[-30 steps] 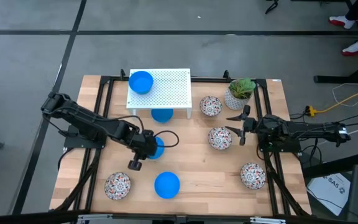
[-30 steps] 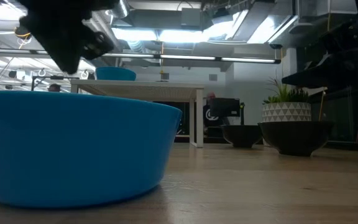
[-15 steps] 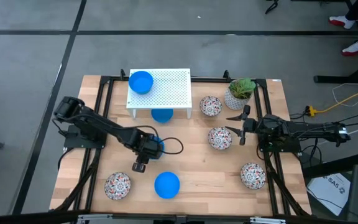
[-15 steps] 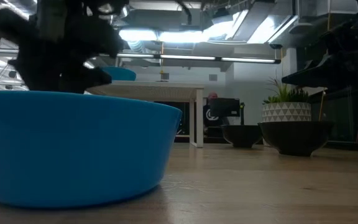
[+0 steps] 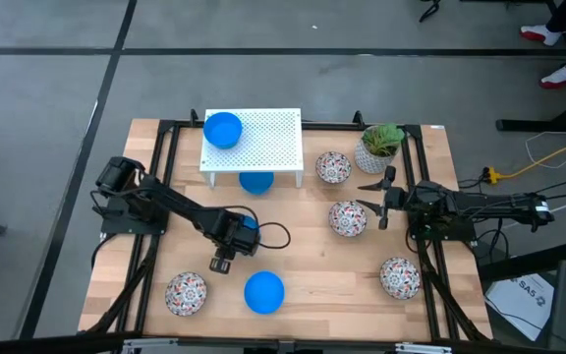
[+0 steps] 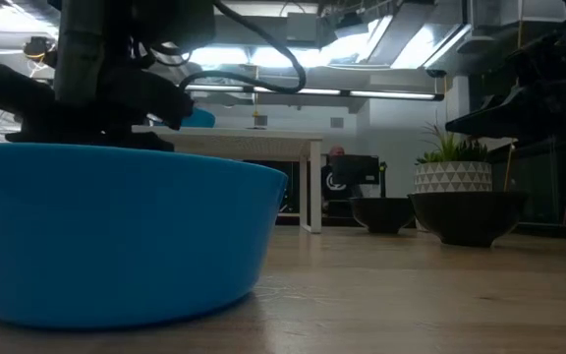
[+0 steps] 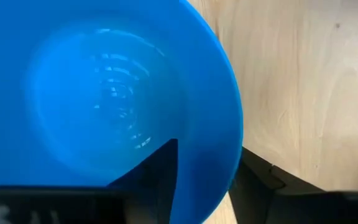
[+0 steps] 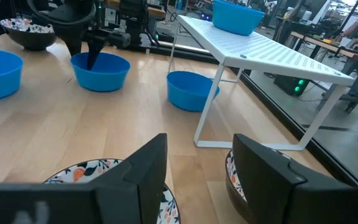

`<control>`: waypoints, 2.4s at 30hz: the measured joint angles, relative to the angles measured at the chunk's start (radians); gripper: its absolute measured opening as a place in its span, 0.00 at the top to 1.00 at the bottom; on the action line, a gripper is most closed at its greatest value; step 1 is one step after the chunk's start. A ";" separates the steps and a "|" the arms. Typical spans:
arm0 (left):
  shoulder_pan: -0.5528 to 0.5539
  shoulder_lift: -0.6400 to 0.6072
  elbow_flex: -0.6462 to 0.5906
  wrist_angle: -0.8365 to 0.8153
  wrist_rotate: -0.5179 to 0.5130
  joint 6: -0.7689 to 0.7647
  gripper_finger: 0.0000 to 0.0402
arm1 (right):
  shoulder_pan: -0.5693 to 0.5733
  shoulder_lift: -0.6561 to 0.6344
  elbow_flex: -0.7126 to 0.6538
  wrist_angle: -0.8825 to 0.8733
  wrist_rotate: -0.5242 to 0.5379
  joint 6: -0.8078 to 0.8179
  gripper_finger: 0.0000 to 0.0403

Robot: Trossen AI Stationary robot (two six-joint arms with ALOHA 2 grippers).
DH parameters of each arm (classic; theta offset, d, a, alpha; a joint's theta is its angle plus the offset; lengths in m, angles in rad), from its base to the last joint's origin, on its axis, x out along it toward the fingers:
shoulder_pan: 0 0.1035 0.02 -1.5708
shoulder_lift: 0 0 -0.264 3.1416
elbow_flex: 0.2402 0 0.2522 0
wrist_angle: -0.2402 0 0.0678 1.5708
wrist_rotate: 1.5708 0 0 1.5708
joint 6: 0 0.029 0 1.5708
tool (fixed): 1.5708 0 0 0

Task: Pick & Place Mini bowls
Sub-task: Stack the blue bowl on the blue bowls on the shelf

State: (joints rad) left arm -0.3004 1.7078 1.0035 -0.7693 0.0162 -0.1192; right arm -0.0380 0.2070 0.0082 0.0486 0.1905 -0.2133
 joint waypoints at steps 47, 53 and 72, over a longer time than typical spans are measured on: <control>-0.096 -0.163 0.353 -0.061 -0.080 0.043 0.99 | 0.000 0.000 0.000 0.000 0.000 -0.001 0.55; -0.107 -0.163 0.486 -0.040 -0.101 0.154 0.99 | 0.000 0.000 0.000 0.000 -0.001 -0.001 0.55; -0.040 -0.162 0.788 -0.209 -0.127 0.344 0.99 | 0.000 0.000 0.000 0.000 0.000 -0.001 0.55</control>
State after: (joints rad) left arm -0.3403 1.5461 1.7915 -0.9783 -0.1111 0.2247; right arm -0.0383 0.2073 0.0082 0.0486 0.1901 -0.2146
